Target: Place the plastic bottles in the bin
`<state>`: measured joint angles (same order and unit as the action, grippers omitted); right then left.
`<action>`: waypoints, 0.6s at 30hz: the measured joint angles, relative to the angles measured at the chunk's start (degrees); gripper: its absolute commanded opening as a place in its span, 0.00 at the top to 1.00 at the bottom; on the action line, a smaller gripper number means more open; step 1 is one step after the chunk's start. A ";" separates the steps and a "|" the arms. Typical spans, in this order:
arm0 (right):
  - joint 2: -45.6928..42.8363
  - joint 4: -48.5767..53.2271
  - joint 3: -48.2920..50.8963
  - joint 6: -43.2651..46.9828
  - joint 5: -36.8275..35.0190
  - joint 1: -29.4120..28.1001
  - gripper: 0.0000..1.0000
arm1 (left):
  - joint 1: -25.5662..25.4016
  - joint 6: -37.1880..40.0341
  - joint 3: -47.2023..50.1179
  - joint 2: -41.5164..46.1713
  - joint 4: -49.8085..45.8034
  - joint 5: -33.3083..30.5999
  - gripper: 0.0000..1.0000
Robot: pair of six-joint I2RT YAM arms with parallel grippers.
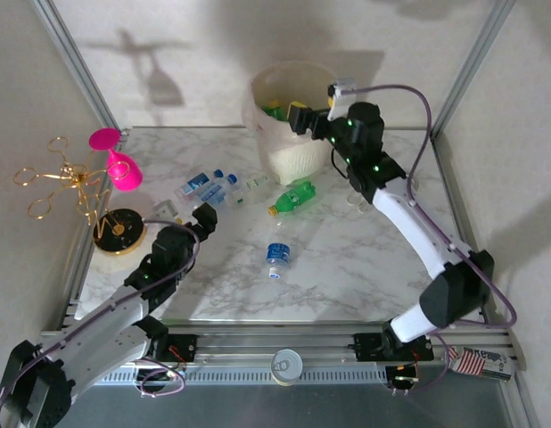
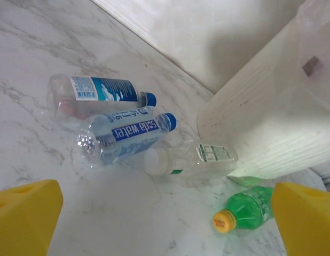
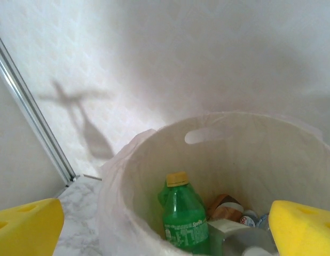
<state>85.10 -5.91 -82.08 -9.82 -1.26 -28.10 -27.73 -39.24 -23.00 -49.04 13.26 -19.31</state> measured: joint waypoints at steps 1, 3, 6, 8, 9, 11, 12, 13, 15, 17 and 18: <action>-1.44 -0.85 2.34 -0.02 0.02 0.00 0.01 | 1.01 0.52 -1.09 -1.73 0.22 1.27 0.00; -4.48 -2.29 7.67 -0.44 0.02 0.00 0.01 | 2.95 1.77 -3.65 -5.60 0.44 4.02 0.00; -8.00 -4.15 15.65 -1.81 0.04 0.00 0.01 | 5.20 3.93 -8.81 -12.26 0.11 8.17 0.00; -9.57 -4.68 20.44 -3.04 0.24 0.00 0.01 | 6.21 5.90 -12.66 -16.76 -0.48 10.40 0.00; -10.12 -4.83 22.45 -3.61 0.44 0.00 0.01 | 6.58 6.71 -14.12 -18.49 -0.57 11.06 0.00; -11.26 -5.09 26.40 -5.03 1.09 0.00 0.01 | 7.63 8.72 -17.42 -22.23 -1.49 12.39 0.00; -11.72 -5.20 27.93 -5.66 1.38 0.00 0.01 | 8.26 9.51 -18.56 -23.63 -1.64 12.90 0.00; -12.28 -5.25 29.64 -6.34 1.55 0.00 0.01 | 9.16 10.32 -19.71 -25.16 -2.03 13.51 0.00; -13.14 -5.40 32.35 -7.54 1.97 0.00 0.01 | 11.23 11.47 -21.57 -27.76 -2.60 14.73 0.00; -13.70 -5.44 34.71 -8.72 2.29 0.00 0.01 | 13.70 12.52 -23.54 -30.60 -3.32 15.82 0.00; -13.79 -5.42 35.56 -9.09 2.47 0.00 0.01 | 14.62 12.85 -24.41 -31.82 -3.54 16.26 0.00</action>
<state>71.31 -11.33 -46.52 -18.92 1.21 -28.10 -13.10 -26.39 -47.42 -80.86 9.72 -3.05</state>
